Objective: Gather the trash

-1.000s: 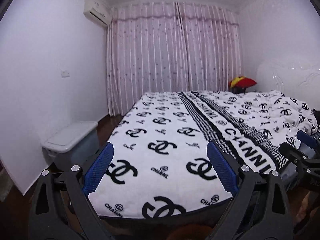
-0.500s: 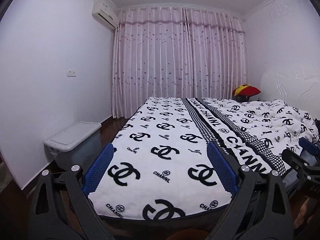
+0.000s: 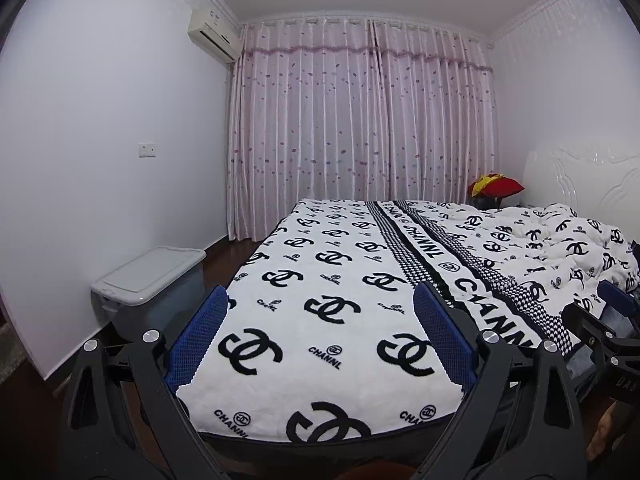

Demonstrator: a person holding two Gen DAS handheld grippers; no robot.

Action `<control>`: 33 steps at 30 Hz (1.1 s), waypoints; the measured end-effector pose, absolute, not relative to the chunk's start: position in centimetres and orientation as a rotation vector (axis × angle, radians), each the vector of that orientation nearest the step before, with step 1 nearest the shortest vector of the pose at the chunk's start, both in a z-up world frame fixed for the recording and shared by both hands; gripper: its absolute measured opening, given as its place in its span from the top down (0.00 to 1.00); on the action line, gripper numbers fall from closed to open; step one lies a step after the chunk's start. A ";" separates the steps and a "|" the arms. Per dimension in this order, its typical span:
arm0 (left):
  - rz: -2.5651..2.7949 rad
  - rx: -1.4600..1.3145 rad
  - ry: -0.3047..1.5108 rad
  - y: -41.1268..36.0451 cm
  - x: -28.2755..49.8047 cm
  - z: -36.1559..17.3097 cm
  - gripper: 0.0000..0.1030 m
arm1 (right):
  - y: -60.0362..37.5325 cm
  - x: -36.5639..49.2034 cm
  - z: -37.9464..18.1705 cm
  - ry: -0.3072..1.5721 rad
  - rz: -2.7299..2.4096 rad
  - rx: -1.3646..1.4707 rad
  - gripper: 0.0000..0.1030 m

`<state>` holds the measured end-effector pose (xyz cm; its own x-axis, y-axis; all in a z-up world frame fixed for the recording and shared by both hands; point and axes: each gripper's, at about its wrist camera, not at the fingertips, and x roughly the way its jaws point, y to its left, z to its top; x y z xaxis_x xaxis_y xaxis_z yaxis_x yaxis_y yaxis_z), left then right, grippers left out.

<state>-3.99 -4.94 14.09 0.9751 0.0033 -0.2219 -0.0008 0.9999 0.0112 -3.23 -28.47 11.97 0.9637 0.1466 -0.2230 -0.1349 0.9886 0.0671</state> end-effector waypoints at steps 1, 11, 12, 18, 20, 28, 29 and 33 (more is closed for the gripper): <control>0.001 0.013 0.221 -5.0 -4.1 14.1 0.11 | -28.4 -3.2 12.0 0.229 0.143 0.050 0.05; 0.008 0.010 0.221 -4.9 -4.1 14.2 0.11 | -28.3 -3.3 11.9 0.230 0.144 0.051 0.05; 0.007 0.010 0.221 -5.0 -4.1 14.3 0.11 | -28.3 -3.3 11.9 0.230 0.144 0.051 0.05; 0.000 0.004 0.223 -4.9 -4.1 14.3 0.11 | -27.8 -3.4 11.8 0.234 0.149 0.051 0.05; 0.003 0.005 0.220 -4.8 -4.1 14.3 0.11 | -27.8 -3.3 11.7 0.234 0.150 0.052 0.05; 0.007 0.008 0.217 -5.0 -4.1 14.4 0.11 | -27.7 -3.4 11.6 0.238 0.150 0.056 0.05; 0.007 0.009 0.219 -5.1 -4.1 14.4 0.11 | -27.8 -3.3 11.6 0.238 0.150 0.054 0.05; 0.013 0.008 0.218 -5.1 -4.1 14.3 0.11 | -27.8 -3.3 11.6 0.238 0.150 0.055 0.05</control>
<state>-4.12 -5.09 14.34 0.9762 0.0139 -0.2166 -0.0122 0.9999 0.0091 -3.32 -27.80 11.64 0.9606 0.1548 -0.2307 -0.1417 0.9873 0.0722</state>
